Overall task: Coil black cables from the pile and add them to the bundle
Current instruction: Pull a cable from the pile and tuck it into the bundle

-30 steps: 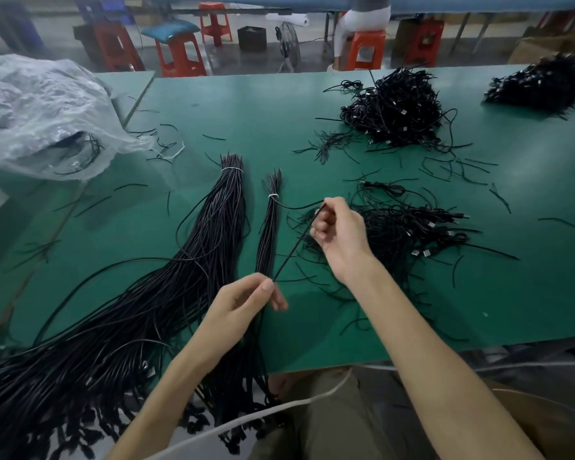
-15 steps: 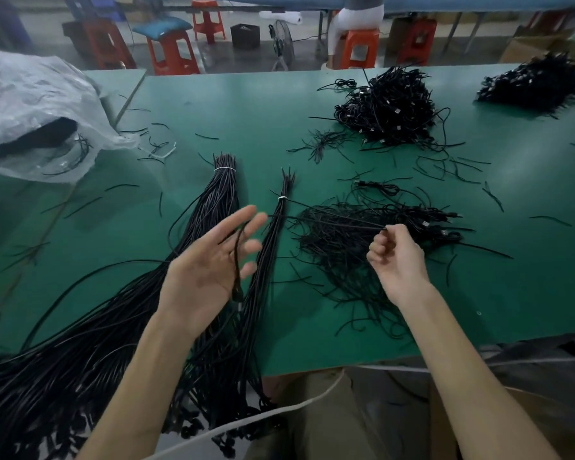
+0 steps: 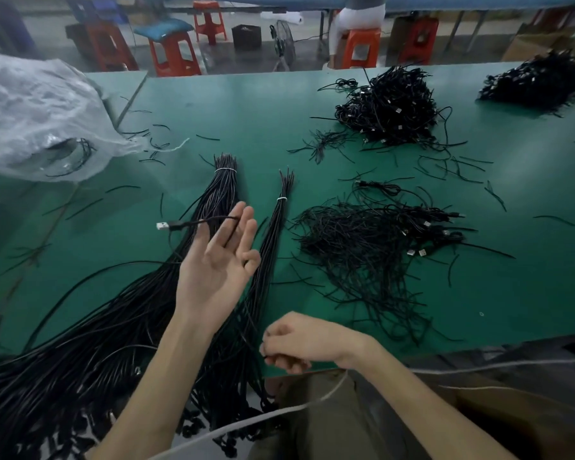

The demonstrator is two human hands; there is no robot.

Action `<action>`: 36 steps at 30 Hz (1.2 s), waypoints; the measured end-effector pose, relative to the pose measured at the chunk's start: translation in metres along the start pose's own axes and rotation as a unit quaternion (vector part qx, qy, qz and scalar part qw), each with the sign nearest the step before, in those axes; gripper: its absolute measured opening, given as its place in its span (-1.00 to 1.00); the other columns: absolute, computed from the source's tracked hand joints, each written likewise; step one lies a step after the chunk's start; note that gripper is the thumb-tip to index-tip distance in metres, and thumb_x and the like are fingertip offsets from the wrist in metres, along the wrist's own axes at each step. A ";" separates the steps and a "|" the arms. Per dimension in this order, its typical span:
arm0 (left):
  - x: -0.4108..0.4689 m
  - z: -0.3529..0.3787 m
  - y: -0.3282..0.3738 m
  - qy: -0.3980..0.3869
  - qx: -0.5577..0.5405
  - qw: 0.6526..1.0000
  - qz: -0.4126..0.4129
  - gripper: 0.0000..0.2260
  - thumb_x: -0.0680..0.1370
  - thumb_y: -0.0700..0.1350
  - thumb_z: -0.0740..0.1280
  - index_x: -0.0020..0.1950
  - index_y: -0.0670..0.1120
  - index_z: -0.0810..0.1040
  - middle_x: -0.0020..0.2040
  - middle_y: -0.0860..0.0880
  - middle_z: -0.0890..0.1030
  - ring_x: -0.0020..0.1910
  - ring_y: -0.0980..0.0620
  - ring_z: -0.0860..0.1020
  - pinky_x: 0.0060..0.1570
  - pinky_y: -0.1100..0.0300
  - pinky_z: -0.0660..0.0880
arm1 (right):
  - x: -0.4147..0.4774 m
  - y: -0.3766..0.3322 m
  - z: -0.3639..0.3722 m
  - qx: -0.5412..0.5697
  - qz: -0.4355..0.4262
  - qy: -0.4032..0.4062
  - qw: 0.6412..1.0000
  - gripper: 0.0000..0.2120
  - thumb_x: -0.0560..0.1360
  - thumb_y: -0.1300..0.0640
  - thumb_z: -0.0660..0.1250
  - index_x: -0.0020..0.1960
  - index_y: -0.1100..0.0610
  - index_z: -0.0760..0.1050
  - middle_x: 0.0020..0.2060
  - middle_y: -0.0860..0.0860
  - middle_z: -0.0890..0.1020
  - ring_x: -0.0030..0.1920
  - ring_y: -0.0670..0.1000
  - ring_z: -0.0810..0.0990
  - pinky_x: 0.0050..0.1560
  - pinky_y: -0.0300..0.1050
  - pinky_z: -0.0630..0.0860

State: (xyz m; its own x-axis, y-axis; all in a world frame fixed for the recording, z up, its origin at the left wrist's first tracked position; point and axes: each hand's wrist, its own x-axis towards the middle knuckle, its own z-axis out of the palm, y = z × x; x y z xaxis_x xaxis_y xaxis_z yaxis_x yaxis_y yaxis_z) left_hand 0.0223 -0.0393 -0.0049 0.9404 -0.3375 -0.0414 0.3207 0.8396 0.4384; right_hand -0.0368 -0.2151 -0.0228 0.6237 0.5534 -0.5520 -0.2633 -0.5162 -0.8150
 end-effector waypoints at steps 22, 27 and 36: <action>-0.003 -0.005 0.045 0.126 -0.074 0.988 0.056 -0.77 0.74 -0.12 0.13 -0.09 -0.09 0.45 -0.12 0.06 0.56 -0.34 0.15 0.40 -0.26 0.34 0.41 | -0.062 0.065 -0.072 0.048 0.072 0.295 0.951 -0.71 0.61 0.10 0.28 -0.26 0.15 0.38 -0.50 -0.03 0.42 -0.51 -0.03 0.32 -0.47 -0.21 0.30; -0.010 -0.004 0.041 0.061 -0.034 0.998 0.003 -0.68 0.76 0.02 0.11 -0.13 -0.02 0.49 -0.26 0.15 0.41 -0.47 0.16 0.18 -0.46 0.29 0.20 | -0.065 0.069 -0.070 0.115 0.073 0.303 0.943 -0.77 0.62 0.16 0.28 -0.21 0.17 0.49 -0.46 0.02 0.49 -0.52 -0.04 0.37 -0.52 -0.25 0.26; -0.019 0.004 0.051 -0.030 0.061 0.998 0.015 -0.68 0.75 0.10 0.13 -0.04 -0.04 0.52 -0.33 0.12 0.36 -0.45 0.15 0.20 -0.39 0.29 0.25 | -0.076 0.065 -0.083 0.226 0.014 0.401 0.888 -0.83 0.61 0.26 0.28 -0.17 0.23 0.48 -0.39 0.06 0.51 -0.54 -0.04 0.33 -0.56 -0.21 0.21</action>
State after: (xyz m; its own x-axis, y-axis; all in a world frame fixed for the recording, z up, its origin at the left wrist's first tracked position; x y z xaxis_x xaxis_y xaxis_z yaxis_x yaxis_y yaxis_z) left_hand 0.0202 0.0086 0.0218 0.9398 -0.3407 0.0254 0.2728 0.7930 0.5448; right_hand -0.0395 -0.3449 -0.0192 0.8879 -0.1926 -0.4179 -0.4424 -0.1075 -0.8904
